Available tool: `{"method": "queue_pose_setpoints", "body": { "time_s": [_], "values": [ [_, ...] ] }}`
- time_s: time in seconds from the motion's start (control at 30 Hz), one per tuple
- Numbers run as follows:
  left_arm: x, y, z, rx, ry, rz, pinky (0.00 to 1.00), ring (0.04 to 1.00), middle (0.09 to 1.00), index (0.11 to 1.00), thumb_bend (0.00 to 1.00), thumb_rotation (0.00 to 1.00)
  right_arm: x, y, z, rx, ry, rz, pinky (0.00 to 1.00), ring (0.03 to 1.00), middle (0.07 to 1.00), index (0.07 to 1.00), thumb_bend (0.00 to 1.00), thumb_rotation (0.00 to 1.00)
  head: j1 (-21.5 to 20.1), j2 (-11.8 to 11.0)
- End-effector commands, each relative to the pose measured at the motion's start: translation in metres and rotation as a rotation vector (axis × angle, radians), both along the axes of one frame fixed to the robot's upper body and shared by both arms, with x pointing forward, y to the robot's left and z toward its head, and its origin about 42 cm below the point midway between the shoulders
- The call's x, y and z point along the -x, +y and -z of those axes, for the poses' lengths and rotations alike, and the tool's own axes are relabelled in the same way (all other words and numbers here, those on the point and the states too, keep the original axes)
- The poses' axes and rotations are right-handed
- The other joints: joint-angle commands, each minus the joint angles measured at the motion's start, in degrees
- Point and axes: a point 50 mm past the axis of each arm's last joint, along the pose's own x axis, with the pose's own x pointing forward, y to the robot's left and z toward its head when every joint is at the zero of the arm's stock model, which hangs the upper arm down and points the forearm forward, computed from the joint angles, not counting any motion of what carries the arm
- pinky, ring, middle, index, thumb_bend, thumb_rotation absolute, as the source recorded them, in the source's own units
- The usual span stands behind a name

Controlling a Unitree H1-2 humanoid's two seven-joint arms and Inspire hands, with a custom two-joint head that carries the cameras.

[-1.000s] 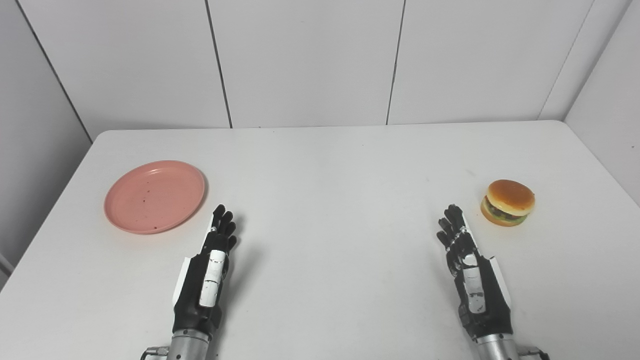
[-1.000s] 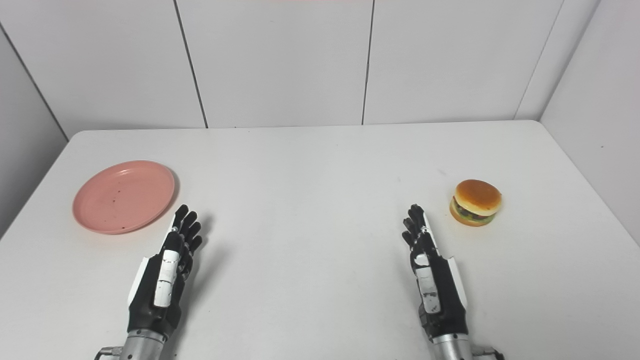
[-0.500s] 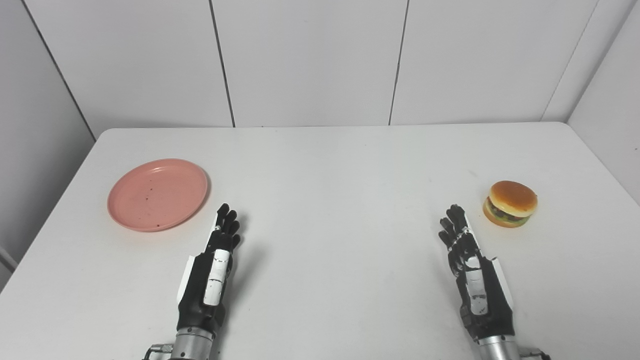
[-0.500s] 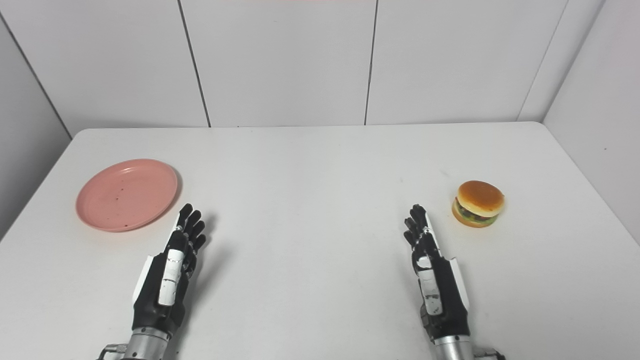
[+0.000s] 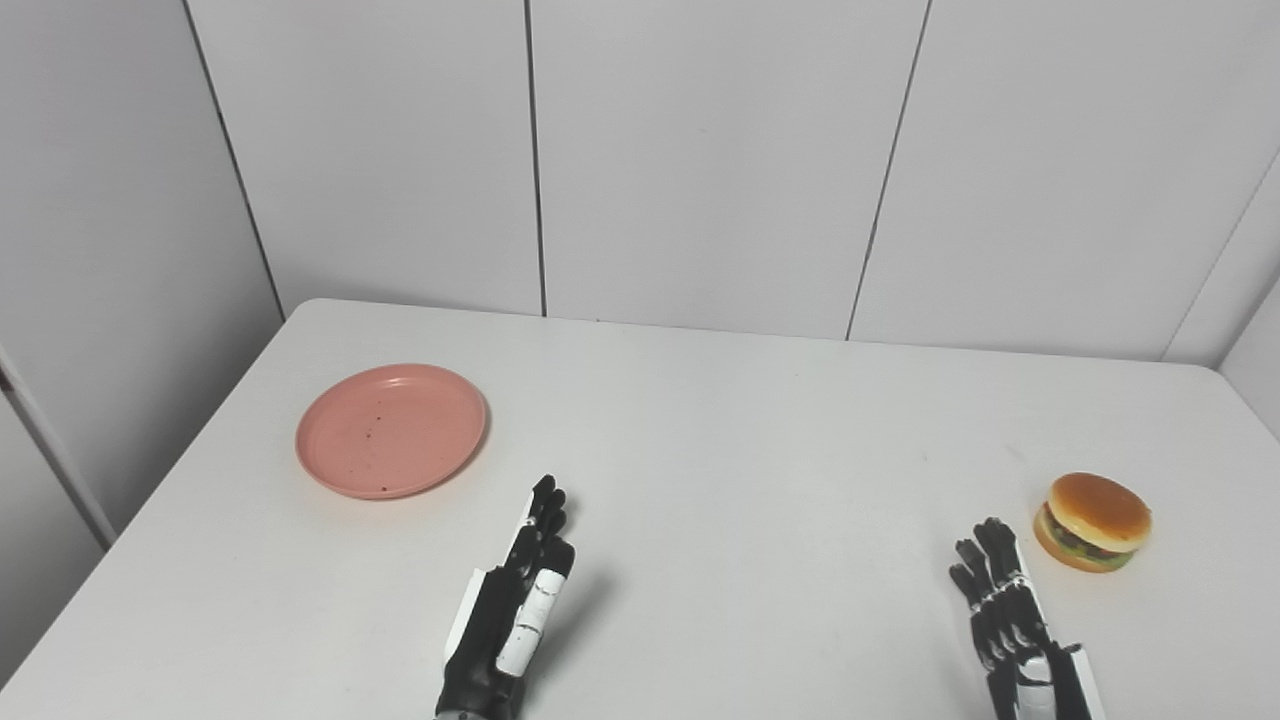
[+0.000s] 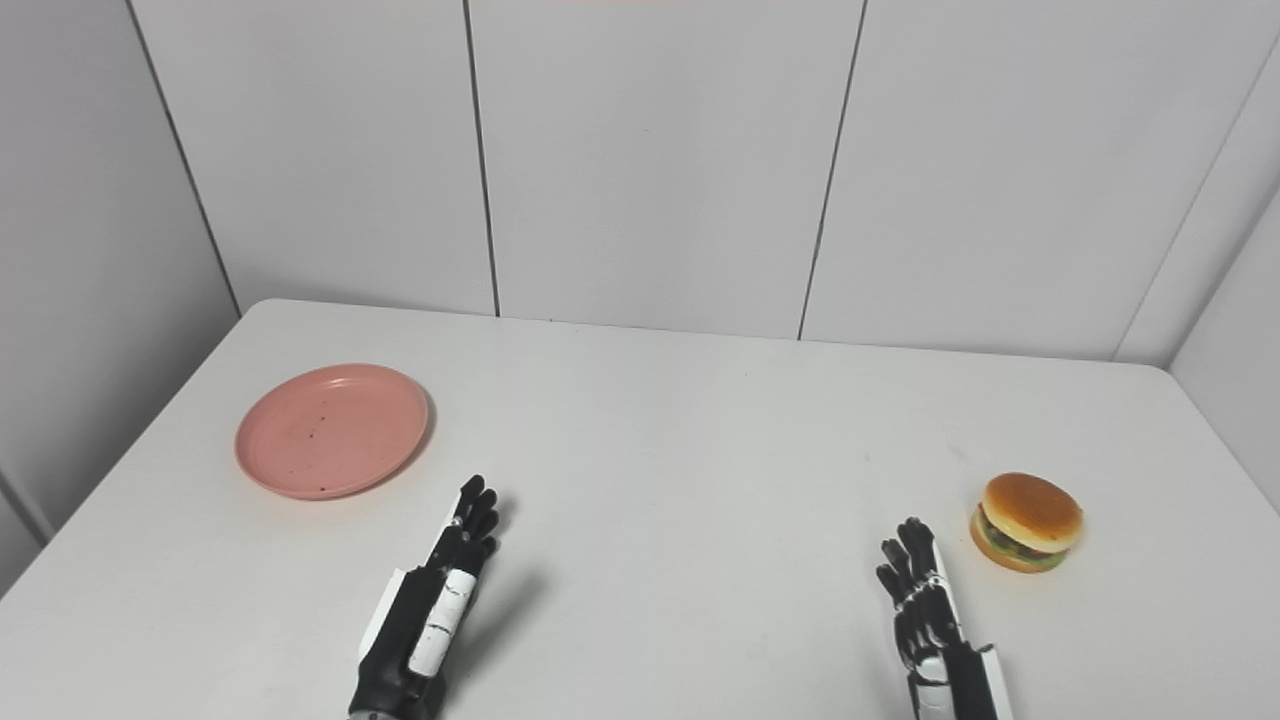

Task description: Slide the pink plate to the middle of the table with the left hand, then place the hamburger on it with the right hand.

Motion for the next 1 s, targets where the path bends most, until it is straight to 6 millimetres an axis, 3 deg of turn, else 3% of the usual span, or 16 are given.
{"method": "queue_pose_setpoints", "body": {
  "time_s": [0.0,0.37,0.5,0.67,0.97],
  "values": [
    [0.009,0.008,0.004,-0.046,-0.026,-0.011,1.0,1.0,1.0,1.0,0.87,0.92,-0.008,-0.036,0.023,0.03,0.116,0.061,0.99,0.977,0.998,0.979,0.92,1.0,0.47,-0.29],
    [0.01,0.008,0.006,-0.042,-0.04,-0.015,1.0,1.0,1.0,1.0,0.86,0.93,-0.009,-0.037,0.027,0.026,0.108,0.051,0.99,0.975,0.993,0.983,0.92,1.0,0.71,-0.67],
    [0.007,0.015,-0.004,-0.001,-0.059,-0.019,1.0,1.0,1.0,1.0,0.81,0.92,-0.009,-0.034,0.027,0.03,0.107,0.054,0.97,0.969,0.99,0.979,0.92,1.0,-0.65,-0.4],
    [-0.007,0.026,-0.025,0.087,-0.133,-0.046,1.0,0.993,0.996,0.992,0.82,0.92,-0.008,-0.033,0.029,0.025,0.107,0.054,0.95,0.956,0.98,0.972,0.92,1.0,-0.96,-0.49],
    [-0.054,0.047,-0.088,0.068,-0.332,-0.046,0.92,0.886,0.871,0.845,0.88,0.9,-0.007,-0.034,0.032,0.02,0.113,0.057,0.94,0.954,0.977,0.968,0.93,1.0,-0.75,-1.01]
  ]
}}
